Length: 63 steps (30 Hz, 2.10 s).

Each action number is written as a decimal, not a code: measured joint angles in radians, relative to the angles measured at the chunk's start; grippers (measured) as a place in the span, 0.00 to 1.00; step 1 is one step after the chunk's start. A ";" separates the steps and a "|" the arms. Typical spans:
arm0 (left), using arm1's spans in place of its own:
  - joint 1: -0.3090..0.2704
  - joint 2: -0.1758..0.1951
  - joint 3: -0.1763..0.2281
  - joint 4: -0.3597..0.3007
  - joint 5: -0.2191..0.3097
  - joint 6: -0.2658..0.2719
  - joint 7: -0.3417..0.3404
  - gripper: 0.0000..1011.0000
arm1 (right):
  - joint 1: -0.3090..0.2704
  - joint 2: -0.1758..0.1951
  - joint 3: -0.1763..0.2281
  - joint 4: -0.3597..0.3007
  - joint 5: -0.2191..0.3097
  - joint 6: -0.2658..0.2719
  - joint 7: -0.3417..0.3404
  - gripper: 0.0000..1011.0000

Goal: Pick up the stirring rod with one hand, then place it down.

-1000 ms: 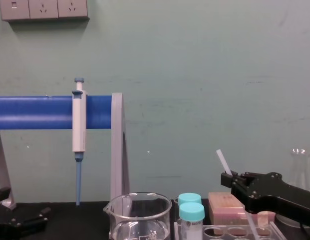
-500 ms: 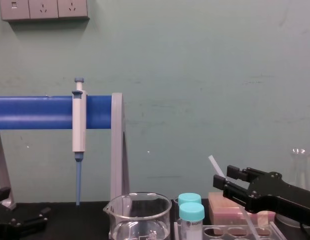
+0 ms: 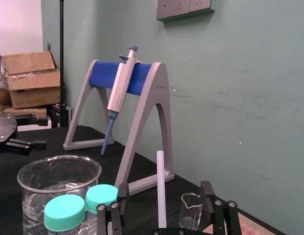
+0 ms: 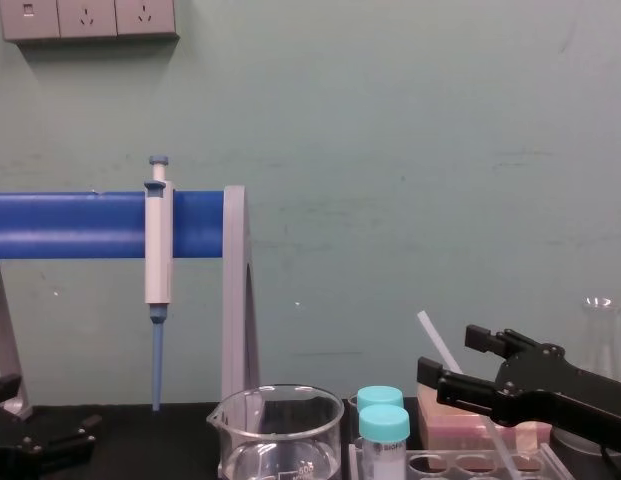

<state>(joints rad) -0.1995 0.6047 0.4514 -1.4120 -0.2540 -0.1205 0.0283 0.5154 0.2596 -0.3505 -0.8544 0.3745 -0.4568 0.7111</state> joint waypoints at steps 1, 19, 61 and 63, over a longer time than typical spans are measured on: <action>0.000 0.000 0.000 0.000 0.000 0.000 0.000 0.99 | 0.000 0.000 0.000 0.000 0.000 0.000 0.000 0.94; 0.000 0.000 0.000 0.000 0.000 0.000 0.000 0.99 | -0.097 0.031 0.041 -0.216 -0.073 -0.012 -0.166 0.99; 0.000 0.000 0.000 0.000 0.000 0.000 0.000 0.99 | -0.232 0.044 0.170 -0.316 -0.056 0.354 -0.354 0.99; 0.000 0.000 0.000 0.000 0.000 0.000 0.000 0.99 | -0.232 0.044 0.170 -0.317 -0.056 0.355 -0.354 0.99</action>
<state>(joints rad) -0.1995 0.6047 0.4514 -1.4120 -0.2540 -0.1205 0.0283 0.2836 0.3040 -0.1806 -1.1709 0.3187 -0.1021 0.3566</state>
